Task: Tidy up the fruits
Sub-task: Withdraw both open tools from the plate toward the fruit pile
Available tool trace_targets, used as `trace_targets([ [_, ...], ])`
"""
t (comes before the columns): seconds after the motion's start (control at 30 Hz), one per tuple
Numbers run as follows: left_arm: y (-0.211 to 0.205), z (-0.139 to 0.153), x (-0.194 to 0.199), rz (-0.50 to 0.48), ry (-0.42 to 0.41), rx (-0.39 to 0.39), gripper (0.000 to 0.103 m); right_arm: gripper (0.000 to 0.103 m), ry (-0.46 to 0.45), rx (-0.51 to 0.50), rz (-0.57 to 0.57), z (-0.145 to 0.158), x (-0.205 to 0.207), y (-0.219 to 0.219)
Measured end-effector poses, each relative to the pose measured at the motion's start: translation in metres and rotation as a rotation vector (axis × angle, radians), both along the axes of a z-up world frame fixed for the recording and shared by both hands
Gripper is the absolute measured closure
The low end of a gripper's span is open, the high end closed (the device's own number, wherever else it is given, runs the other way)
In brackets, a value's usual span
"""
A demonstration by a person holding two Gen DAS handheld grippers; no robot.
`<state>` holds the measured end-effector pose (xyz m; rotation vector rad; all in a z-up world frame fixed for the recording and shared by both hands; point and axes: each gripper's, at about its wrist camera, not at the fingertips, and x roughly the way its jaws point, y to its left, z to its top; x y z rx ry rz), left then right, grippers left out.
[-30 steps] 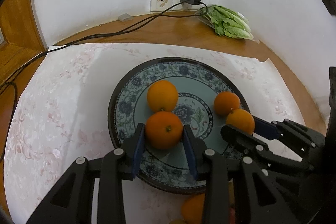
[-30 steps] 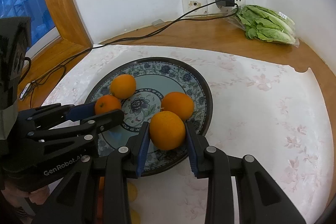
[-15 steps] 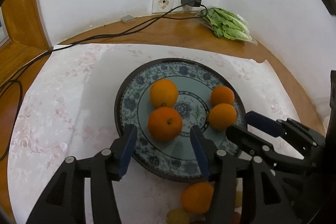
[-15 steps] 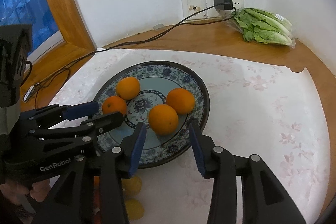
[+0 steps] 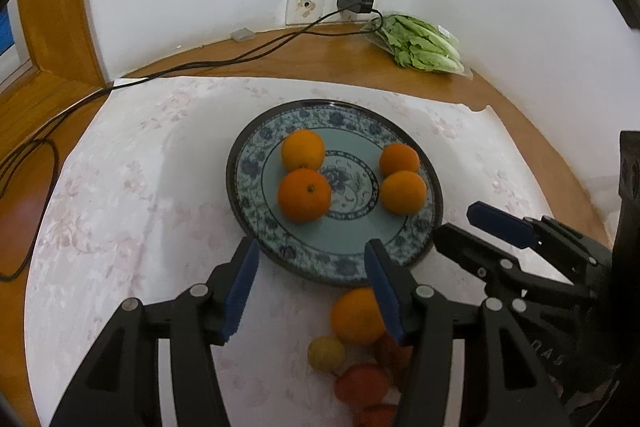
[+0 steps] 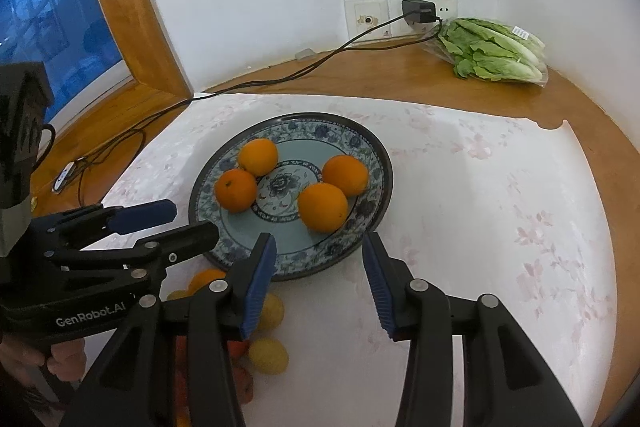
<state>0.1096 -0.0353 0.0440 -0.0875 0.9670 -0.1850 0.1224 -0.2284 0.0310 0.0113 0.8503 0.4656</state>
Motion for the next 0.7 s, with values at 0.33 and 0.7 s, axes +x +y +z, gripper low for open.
trace_targets([
  [0.33,0.008,0.0,-0.021,0.019,0.018,-0.019,0.045,0.057,0.004,-0.001,0.0,0.004,-0.023,-0.005],
  [0.7,0.013,-0.001,-0.045,0.02,0.041,-0.042,0.045,0.057,0.027,-0.006,-0.001,0.001,-0.042,-0.008],
])
